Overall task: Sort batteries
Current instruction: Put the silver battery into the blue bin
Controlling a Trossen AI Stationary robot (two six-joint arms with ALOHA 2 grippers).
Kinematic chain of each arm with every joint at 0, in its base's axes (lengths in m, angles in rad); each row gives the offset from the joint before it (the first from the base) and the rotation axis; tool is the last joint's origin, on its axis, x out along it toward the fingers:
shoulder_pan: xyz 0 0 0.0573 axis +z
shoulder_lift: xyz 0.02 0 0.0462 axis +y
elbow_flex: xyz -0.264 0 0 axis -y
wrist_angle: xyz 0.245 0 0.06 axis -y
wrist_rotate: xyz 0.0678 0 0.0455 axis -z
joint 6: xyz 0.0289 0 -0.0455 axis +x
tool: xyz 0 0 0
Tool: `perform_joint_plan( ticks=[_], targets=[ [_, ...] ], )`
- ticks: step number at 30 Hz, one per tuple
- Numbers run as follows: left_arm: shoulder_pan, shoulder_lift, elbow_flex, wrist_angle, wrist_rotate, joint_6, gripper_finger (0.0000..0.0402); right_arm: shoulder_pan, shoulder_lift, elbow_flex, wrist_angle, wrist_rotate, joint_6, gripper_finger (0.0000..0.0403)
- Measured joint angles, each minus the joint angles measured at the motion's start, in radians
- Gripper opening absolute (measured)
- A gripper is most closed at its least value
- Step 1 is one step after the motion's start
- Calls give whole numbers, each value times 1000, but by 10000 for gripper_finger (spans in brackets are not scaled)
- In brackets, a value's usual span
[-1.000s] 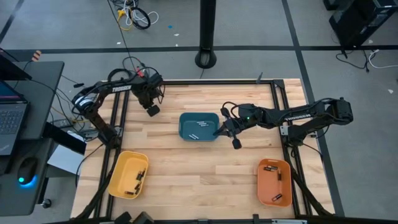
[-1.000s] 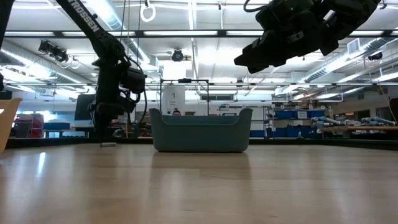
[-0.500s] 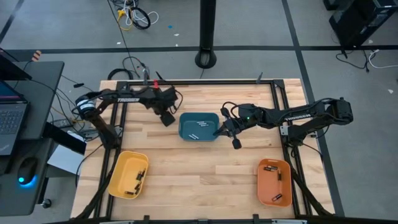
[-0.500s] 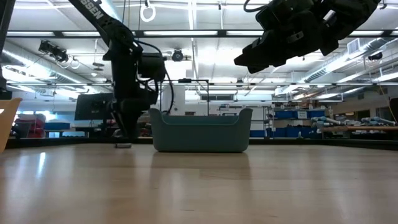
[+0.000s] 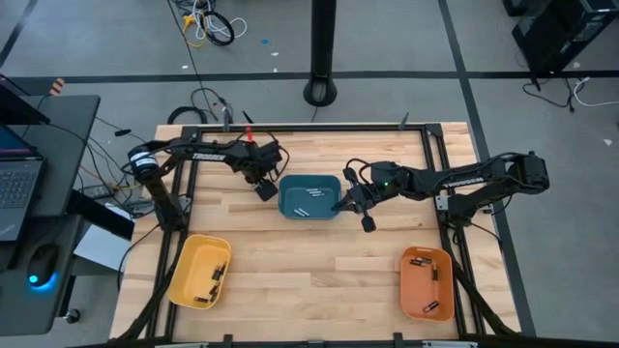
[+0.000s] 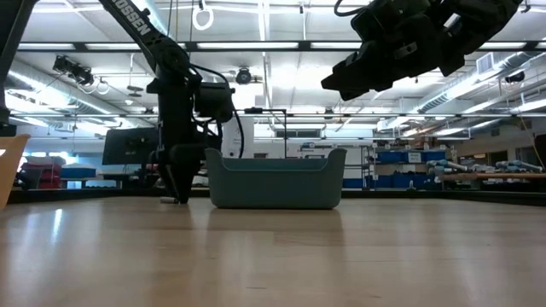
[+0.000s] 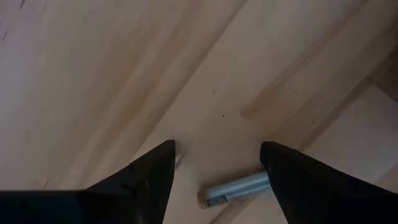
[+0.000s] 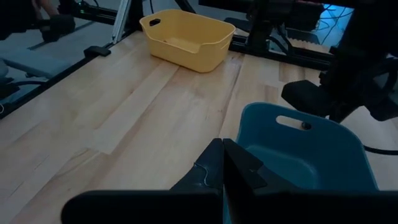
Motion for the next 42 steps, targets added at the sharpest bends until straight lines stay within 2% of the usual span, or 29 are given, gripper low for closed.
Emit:
perform_joint_plan(
  ticks=[11, 20, 25, 32, 37, 42],
  targets=[
    [-36, -74, 51, -69, -37, 233, 255, 0, 0, 0, 3, 0, 0, 10],
    [-67, -74, 62, -244, -60, 455, 255, 1, 0, 0, -1, 0, 0, 9],
    [-50, -75, 33, -211, -64, 554, 249, 1, 0, 0, -4, 0, 0, 10],
    [-20, -80, -62, -96, -56, 675, 215, 1, 0, 0, -11, 0, 0, 10],
    [-19, -78, -57, -89, -49, 685, 197, 1, 0, 0, -10, 0, 0, 10],
    [-19, -72, -15, -62, -96, 680, 193, 1, 0, 0, -11, 0, 0, 10]
  ],
)
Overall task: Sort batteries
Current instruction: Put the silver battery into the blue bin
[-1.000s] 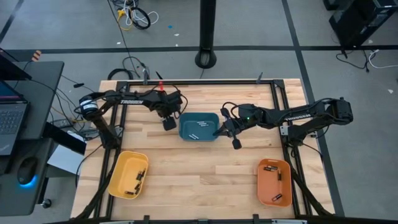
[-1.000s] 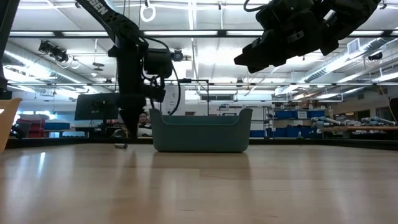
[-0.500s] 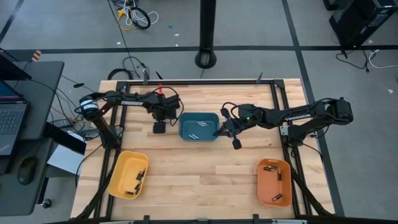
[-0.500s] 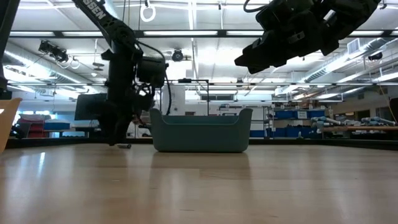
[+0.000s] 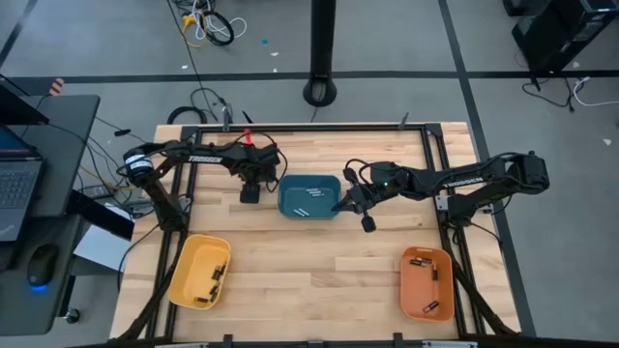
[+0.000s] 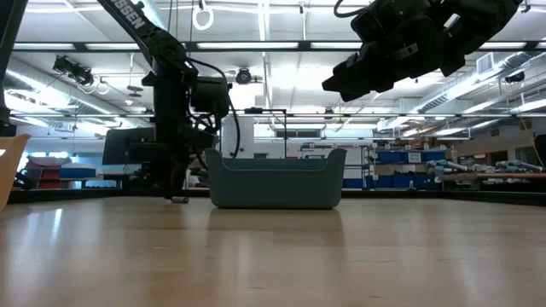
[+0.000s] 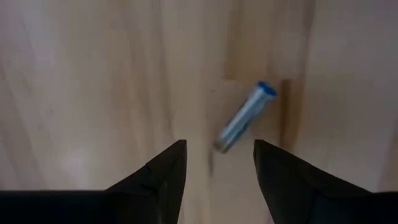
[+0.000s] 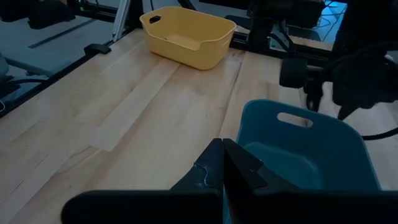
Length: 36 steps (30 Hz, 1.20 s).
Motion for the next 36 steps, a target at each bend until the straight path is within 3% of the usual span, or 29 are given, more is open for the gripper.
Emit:
perform_joint_plan(
  ticks=[7, 16, 26, 36],
  targets=[
    [0, -1, 17, 13, 1, 12, 193, 0, 0, 0, -2, 0, 0, 10],
    [20, 14, 0, 140, 66, 171, 193, 0, 0, 0, -2, 0, 3, 10],
    [58, 72, 4, 146, 122, 154, 192, 0, 0, 0, -2, 0, 1, 10],
    [53, 74, 2, 130, 181, 47, 117, 0, 0, 0, -2, 0, 0, 10]
  ],
)
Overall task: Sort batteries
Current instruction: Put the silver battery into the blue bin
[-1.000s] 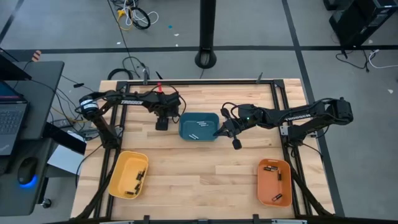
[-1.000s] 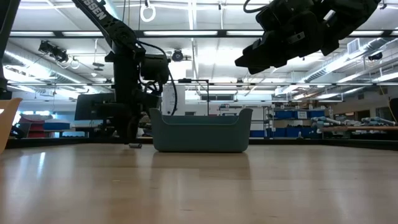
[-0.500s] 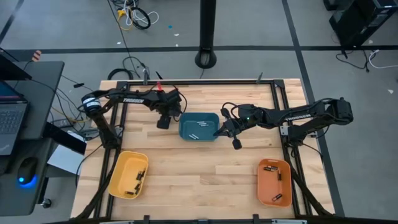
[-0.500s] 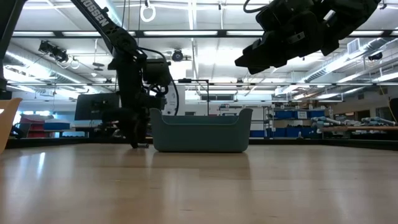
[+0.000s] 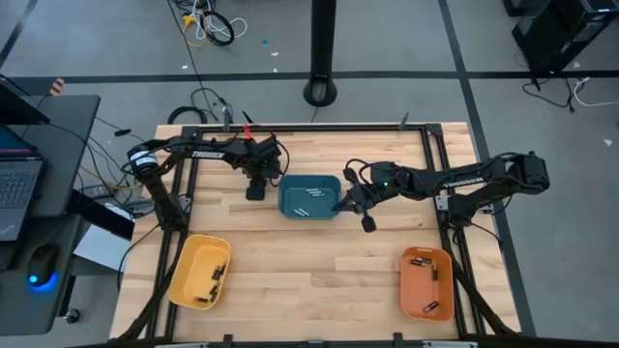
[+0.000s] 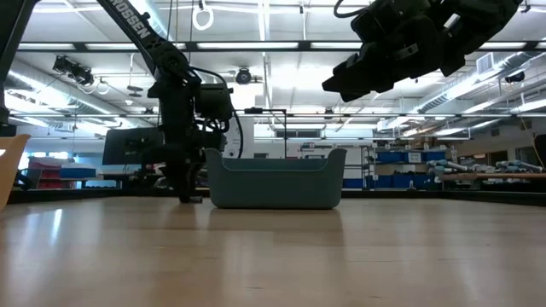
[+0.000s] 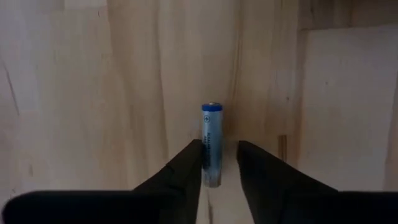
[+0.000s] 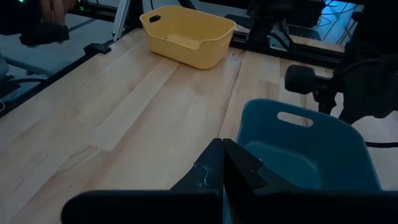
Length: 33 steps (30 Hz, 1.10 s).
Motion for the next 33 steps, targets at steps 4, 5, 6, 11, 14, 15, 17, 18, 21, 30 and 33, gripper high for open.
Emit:
perform_joint_plan(
  ticks=[4, 5, 6, 11, 14, 15, 17, 18, 21, 30, 33],
  targets=[
    [-8, 1, -1, -2, 14, -56, 87, 0, 0, 0, 0, 0, 0, 10],
    [-10, 1, -1, -3, 14, -66, 82, 0, 0, 0, 0, 0, 0, 10],
    [-11, 1, -1, -2, 14, -81, 77, 0, 0, 0, 0, 0, 0, 10],
    [-13, 2, -1, -5, 5, -117, 39, 0, 0, 0, 0, 0, 0, 10],
    [-14, 1, -1, -7, 3, -119, 23, 0, 0, 0, 0, 0, 0, 10],
    [-14, 1, -1, -7, 3, -119, 23, 0, 0, 0, 0, 0, 0, 10],
    [-14, -3, -1, -8, 2, -114, 23, 0, 0, 0, 0, 0, 0, 10],
    [-14, -6, -2, -8, 2, -112, 23, 0, 0, 0, 0, 0, 0, 10],
    [-15, -26, -3, -6, -1, -109, 23, 0, 0, 0, 0, 0, 0, 10],
    [-16, -126, -6, -88, -40, -129, 20, 0, 0, 0, 0, 0, 0, 10],
    [-15, -166, -6, -88, -49, -134, 18, 0, 0, 0, 0, 0, 0, 10]
  ],
)
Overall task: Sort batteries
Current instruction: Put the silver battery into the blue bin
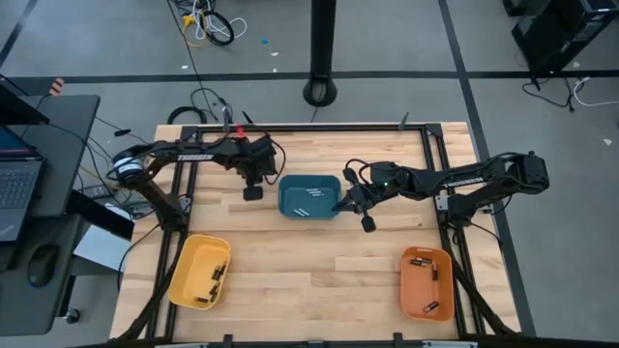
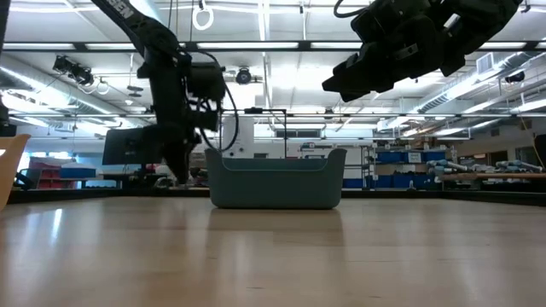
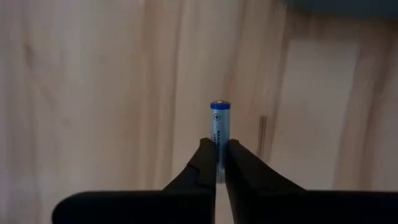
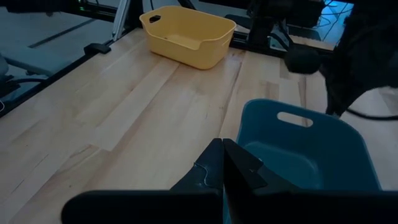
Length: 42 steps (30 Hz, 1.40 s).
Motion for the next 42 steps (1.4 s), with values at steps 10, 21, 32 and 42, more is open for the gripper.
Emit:
perform_joint_plan(
  ticks=[10, 21, 32, 42],
  targets=[
    [-15, -196, 2, 3, 18, -70, 2, 0, 0, 0, 0, 0, 0, 10],
    [-61, -292, -7, 41, 27, -158, 3, 0, 0, 0, -2, 125, 20, 10],
    [-113, -369, -342, 749, 101, -239, 4, -79, 25, 0, -12, 340, 198, 12],
    [-113, -371, -584, 1365, 59, -322, 4, -141, 272, 249, -192, 289, 187, 12]
  ],
)
